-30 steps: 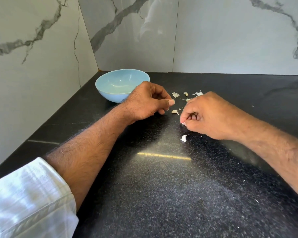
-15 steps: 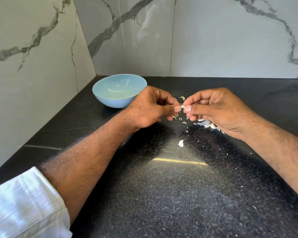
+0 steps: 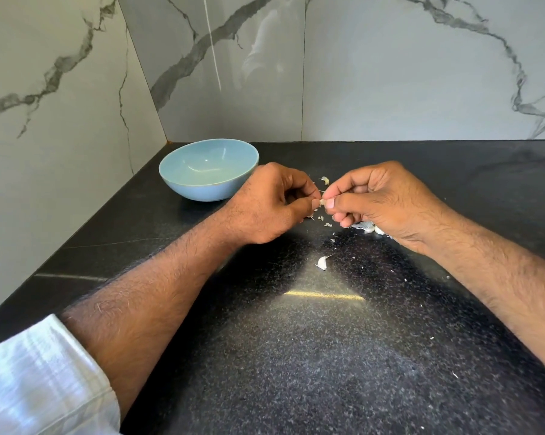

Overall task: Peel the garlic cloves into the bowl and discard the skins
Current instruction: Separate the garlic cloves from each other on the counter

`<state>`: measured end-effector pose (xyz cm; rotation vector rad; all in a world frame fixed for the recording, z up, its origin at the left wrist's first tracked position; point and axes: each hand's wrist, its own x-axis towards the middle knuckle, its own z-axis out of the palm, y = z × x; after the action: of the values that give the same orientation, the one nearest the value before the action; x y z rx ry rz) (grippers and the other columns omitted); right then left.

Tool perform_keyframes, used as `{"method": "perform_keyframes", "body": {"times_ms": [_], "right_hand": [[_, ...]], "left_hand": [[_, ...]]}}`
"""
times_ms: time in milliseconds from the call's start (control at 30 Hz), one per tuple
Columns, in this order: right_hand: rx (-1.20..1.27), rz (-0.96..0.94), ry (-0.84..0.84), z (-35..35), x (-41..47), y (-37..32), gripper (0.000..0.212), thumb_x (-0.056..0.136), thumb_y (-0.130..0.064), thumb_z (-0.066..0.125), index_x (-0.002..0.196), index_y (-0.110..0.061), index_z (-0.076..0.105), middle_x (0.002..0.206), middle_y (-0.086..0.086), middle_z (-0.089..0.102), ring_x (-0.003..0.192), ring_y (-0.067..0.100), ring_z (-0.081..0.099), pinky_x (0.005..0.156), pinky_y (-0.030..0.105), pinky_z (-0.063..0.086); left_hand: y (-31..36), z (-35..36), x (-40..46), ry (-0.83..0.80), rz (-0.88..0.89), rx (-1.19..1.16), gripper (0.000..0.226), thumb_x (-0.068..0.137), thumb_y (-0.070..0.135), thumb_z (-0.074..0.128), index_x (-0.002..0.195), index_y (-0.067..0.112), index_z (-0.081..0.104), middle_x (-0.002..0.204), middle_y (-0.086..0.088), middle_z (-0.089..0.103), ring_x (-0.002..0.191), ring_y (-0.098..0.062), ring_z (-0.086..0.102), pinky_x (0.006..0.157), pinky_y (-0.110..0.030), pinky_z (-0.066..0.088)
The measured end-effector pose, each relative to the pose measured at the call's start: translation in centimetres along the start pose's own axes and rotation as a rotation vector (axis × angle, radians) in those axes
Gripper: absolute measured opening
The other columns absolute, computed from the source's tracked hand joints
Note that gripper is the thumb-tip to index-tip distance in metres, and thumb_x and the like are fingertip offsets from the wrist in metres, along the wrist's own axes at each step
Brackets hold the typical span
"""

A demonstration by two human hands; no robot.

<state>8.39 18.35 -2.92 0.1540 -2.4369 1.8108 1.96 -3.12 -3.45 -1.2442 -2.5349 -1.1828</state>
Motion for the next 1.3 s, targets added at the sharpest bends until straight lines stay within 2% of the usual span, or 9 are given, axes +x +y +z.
{"method": "perform_keyframes", "body": {"times_ms": [300,433,600,767,867,933,1000,1167,1300], "right_hand": [[0.135,0.099,-0.096,-0.6,-0.1,-0.1,0.018,0.087,0.003,0.076,0.105,0.005,0.075,0.089,0.025,0.073,0.073,0.022,0.068,0.074,0.033,0.06],[0.114,0.058,-0.068,-0.4,-0.1,0.1,0.017,0.088,0.001,0.076,0.105,0.001,0.075,0.092,0.028,0.074,0.074,0.025,0.068,0.071,0.031,0.062],[-0.054,-0.093,0.022,0.1,0.1,0.5,0.014,0.089,-0.001,0.079,0.1,-0.01,0.079,0.079,0.011,0.077,0.068,0.018,0.073,0.067,0.024,0.058],[-0.007,-0.104,0.041,0.0,0.1,0.2,0.017,0.09,0.001,0.077,0.103,-0.007,0.069,0.084,0.016,0.076,0.072,0.026,0.071,0.074,0.042,0.062],[0.146,-0.071,0.008,-0.3,-0.2,-0.4,0.027,0.09,0.005,0.074,0.11,-0.005,0.059,0.09,0.027,0.073,0.075,0.029,0.068,0.072,0.039,0.06],[0.275,-0.02,-0.023,-0.7,-0.2,-0.9,0.031,0.09,0.005,0.073,0.114,-0.005,0.057,0.089,0.024,0.073,0.074,0.024,0.067,0.071,0.035,0.059],[0.357,0.033,-0.042,-0.9,-0.2,-1.0,0.033,0.089,0.005,0.073,0.115,-0.006,0.056,0.088,0.02,0.074,0.072,0.021,0.066,0.069,0.032,0.059],[0.36,0.081,-0.056,-0.8,0.0,-0.6,0.032,0.088,0.002,0.074,0.113,-0.008,0.057,0.087,0.018,0.075,0.073,0.021,0.067,0.067,0.032,0.06],[0.328,0.08,-0.032,-0.8,0.0,-0.6,0.031,0.089,0.003,0.074,0.113,-0.007,0.056,0.087,0.02,0.075,0.071,0.021,0.067,0.066,0.031,0.06]], "left_hand": [[0.4,0.1,-0.1,-0.004,-0.027,-0.022,0.01,0.098,0.011,0.073,0.089,0.013,0.076,0.068,0.006,0.071,0.057,-0.003,0.058,0.057,-0.02,0.047],[0.4,0.6,0.0,0.049,-0.113,-0.129,0.011,0.098,0.011,0.073,0.086,0.012,0.076,0.067,0.0,0.072,0.057,-0.01,0.061,0.055,-0.024,0.049],[0.9,1.5,0.2,0.115,-0.252,-0.264,0.017,0.097,0.01,0.073,0.081,0.011,0.075,0.066,-0.001,0.072,0.057,-0.012,0.064,0.054,-0.024,0.05],[1.0,1.5,0.3,0.13,-0.312,-0.337,0.017,0.097,0.007,0.07,0.081,0.01,0.074,0.065,-0.003,0.07,0.057,-0.013,0.061,0.052,-0.025,0.049],[0.6,1.2,0.2,0.144,-0.337,-0.271,0.011,0.094,0.007,0.073,0.083,0.005,0.074,0.066,-0.009,0.07,0.057,-0.014,0.059,0.052,-0.026,0.048],[0.0,0.9,0.1,0.142,-0.316,-0.169,0.008,0.086,0.009,0.082,0.084,0.01,0.075,0.069,-0.006,0.071,0.058,-0.013,0.056,0.055,-0.026,0.048],[-0.2,0.7,0.1,0.158,-0.271,-0.155,0.02,0.079,0.008,0.09,0.089,0.015,0.074,0.074,-0.001,0.072,0.061,-0.01,0.056,0.059,-0.023,0.047],[0.3,1.0,0.0,0.134,-0.141,-0.415,0.01,0.092,0.017,0.085,0.097,0.011,0.078,0.081,-0.001,0.075,0.069,-0.02,0.063,0.053,-0.028,0.048],[0.3,1.3,0.1,0.132,-0.118,-0.47,0.005,0.094,0.014,0.082,0.098,0.012,0.08,0.082,0.001,0.078,0.07,-0.018,0.066,0.054,-0.03,0.049]]}}
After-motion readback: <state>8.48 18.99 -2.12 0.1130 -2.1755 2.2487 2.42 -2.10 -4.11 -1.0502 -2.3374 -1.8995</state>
